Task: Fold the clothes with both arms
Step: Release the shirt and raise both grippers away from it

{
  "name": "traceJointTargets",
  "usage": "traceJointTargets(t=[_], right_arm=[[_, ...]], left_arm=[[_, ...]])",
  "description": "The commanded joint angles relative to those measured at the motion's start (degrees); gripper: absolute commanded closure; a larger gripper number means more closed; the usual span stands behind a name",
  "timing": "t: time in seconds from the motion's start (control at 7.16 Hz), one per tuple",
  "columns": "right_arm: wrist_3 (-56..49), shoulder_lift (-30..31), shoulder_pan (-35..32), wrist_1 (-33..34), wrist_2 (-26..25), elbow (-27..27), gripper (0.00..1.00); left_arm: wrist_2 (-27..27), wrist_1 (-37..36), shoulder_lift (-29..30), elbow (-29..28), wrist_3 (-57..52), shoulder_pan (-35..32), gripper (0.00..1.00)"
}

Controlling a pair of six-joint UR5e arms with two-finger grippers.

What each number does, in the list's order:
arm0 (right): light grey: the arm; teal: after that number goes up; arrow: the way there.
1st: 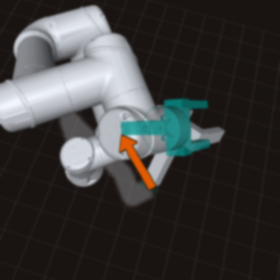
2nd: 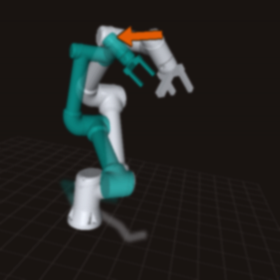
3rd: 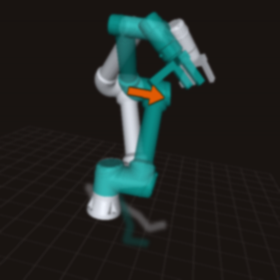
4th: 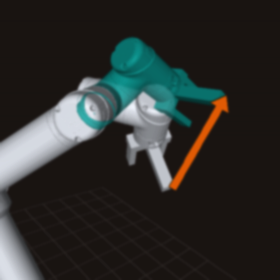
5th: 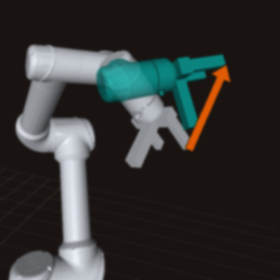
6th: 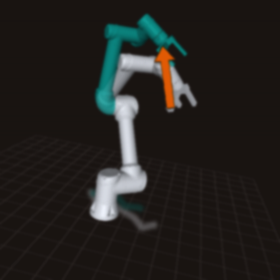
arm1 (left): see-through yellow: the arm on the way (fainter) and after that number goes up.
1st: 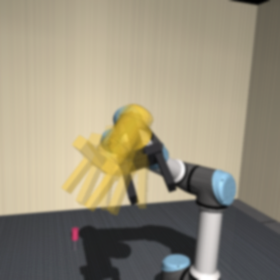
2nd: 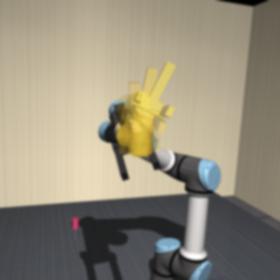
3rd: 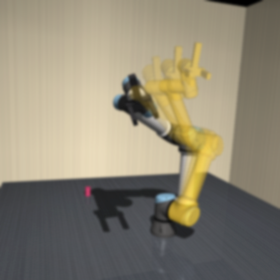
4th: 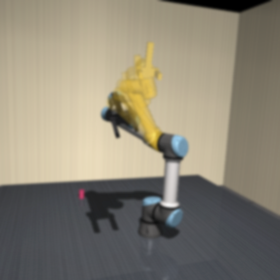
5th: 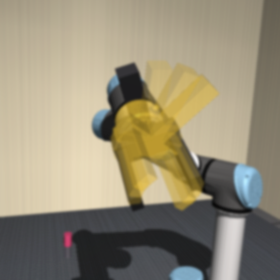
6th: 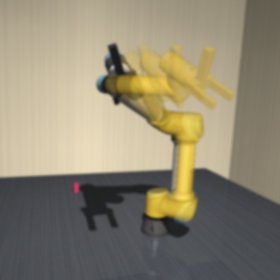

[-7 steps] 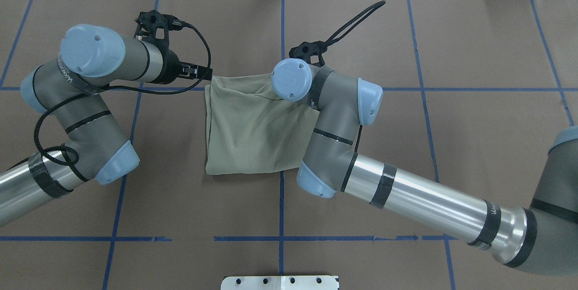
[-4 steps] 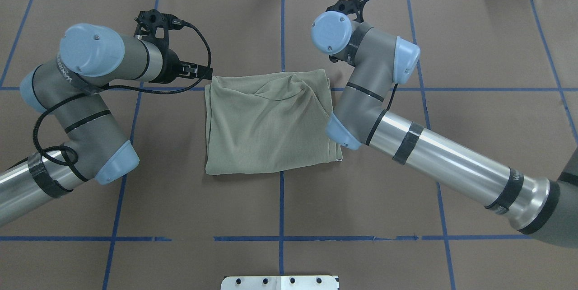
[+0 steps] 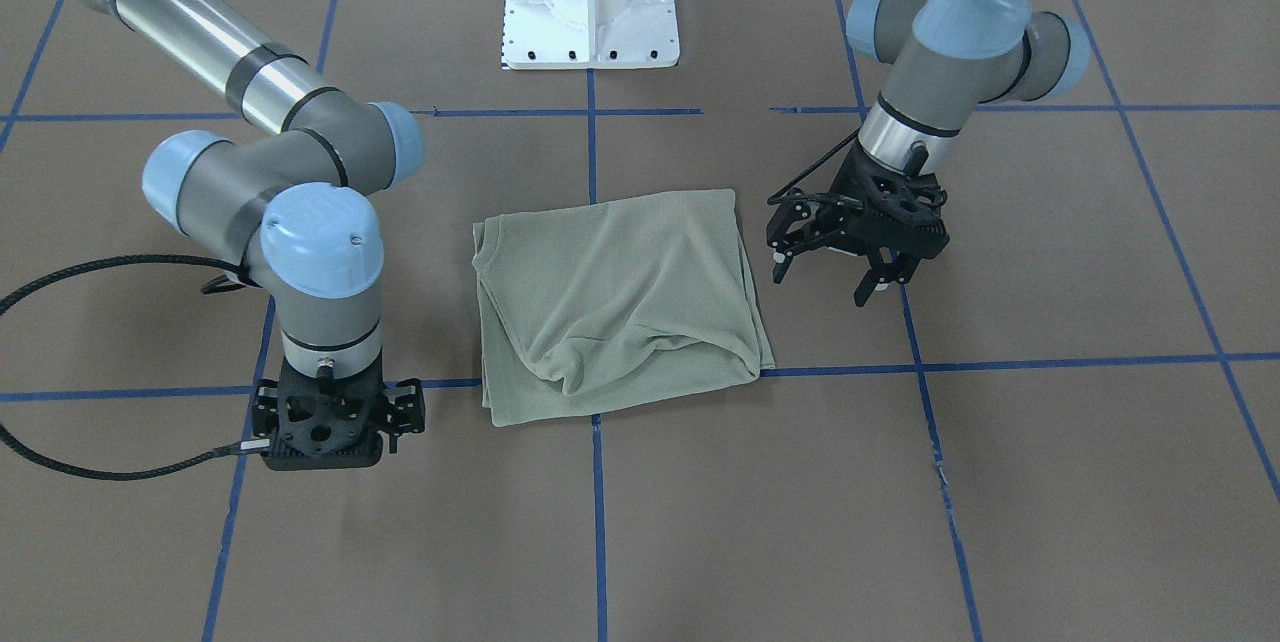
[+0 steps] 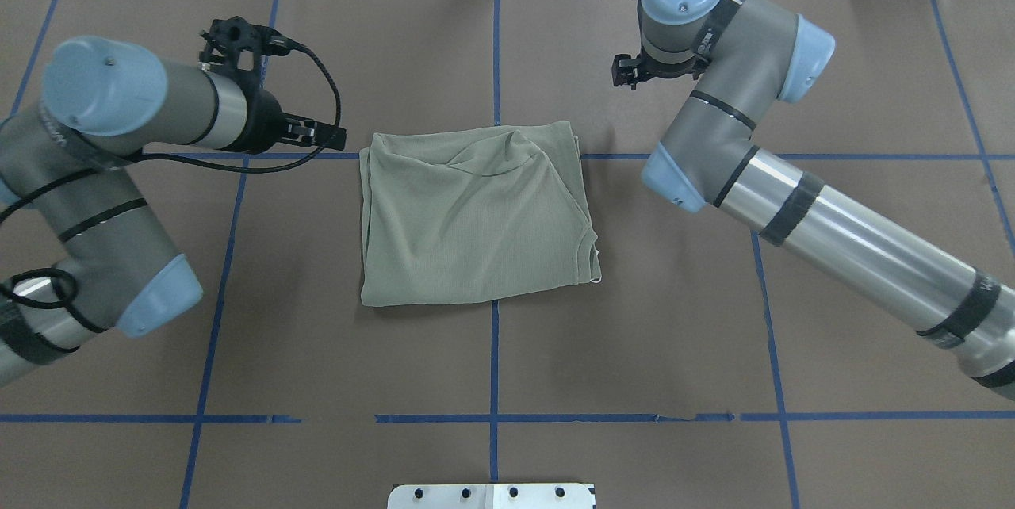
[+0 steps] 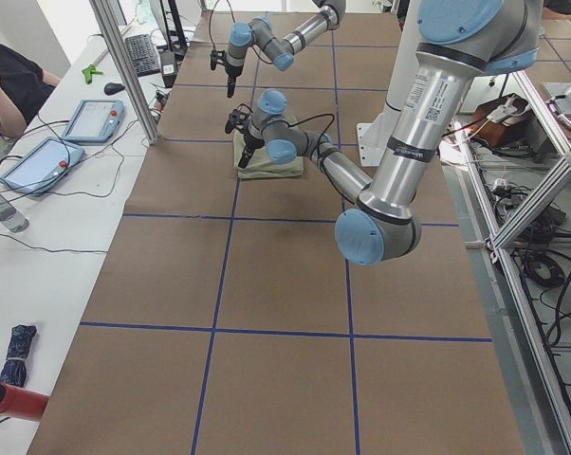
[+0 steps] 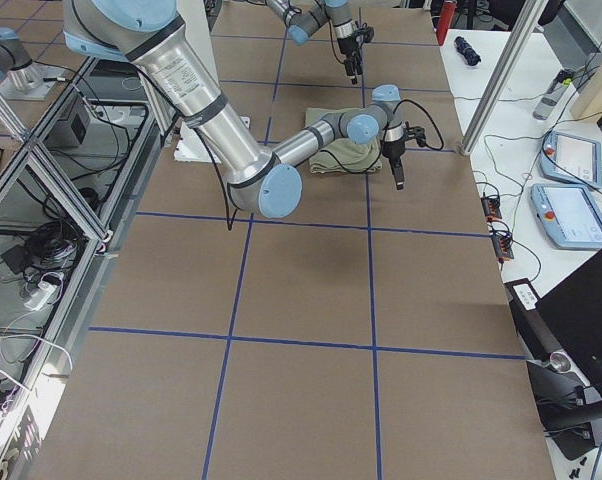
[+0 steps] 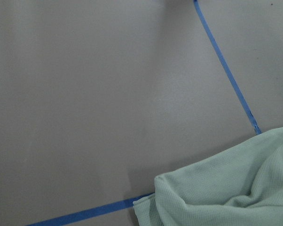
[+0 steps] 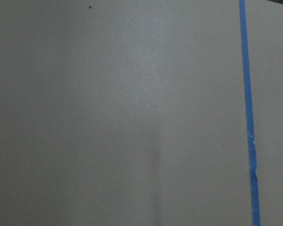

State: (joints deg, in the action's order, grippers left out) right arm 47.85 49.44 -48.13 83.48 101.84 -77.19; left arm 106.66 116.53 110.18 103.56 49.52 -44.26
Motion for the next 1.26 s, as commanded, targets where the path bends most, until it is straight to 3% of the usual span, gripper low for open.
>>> traceJointTargets(t=[0.0,0.14,0.42,0.56,0.7,0.84,1.12], right_arm=[[-12.6,9.9,-7.2,9.3,7.6,-15.5,0.00],[-20.3,13.5,-10.7,16.6,9.0,-21.8,0.00],[-36.9,24.1,-20.9,17.4,18.4,-25.5,0.00],[-46.0,28.9,-27.0,17.8,22.9,-25.5,0.00],[-49.6,35.3,-31.5,17.4,26.4,-25.1,0.00],[-51.9,42.1,-35.3,17.0,26.5,-25.7,0.00],[-51.7,49.9,-38.1,15.9,27.4,-25.2,0.00]], left_arm=[[2.1,-9.9,-9.2,11.4,-15.7,-7.2,0.00],[5.5,-11.0,-13.6,12.3,-25.8,-13.2,0.00],[15.5,-13.1,-20.5,10.6,-48.3,-30.4,0.00],[19.8,-17.8,-22.4,10.4,-54.3,-37.1,0.00],[19.9,-22.8,-24.8,10.3,-55.2,-39.1,0.00],[19.6,-26.7,-25.5,6.9,-55.3,-41.6,0.00],[21.2,-30.4,-26.7,2.4,-57.9,-45.4,0.00]])
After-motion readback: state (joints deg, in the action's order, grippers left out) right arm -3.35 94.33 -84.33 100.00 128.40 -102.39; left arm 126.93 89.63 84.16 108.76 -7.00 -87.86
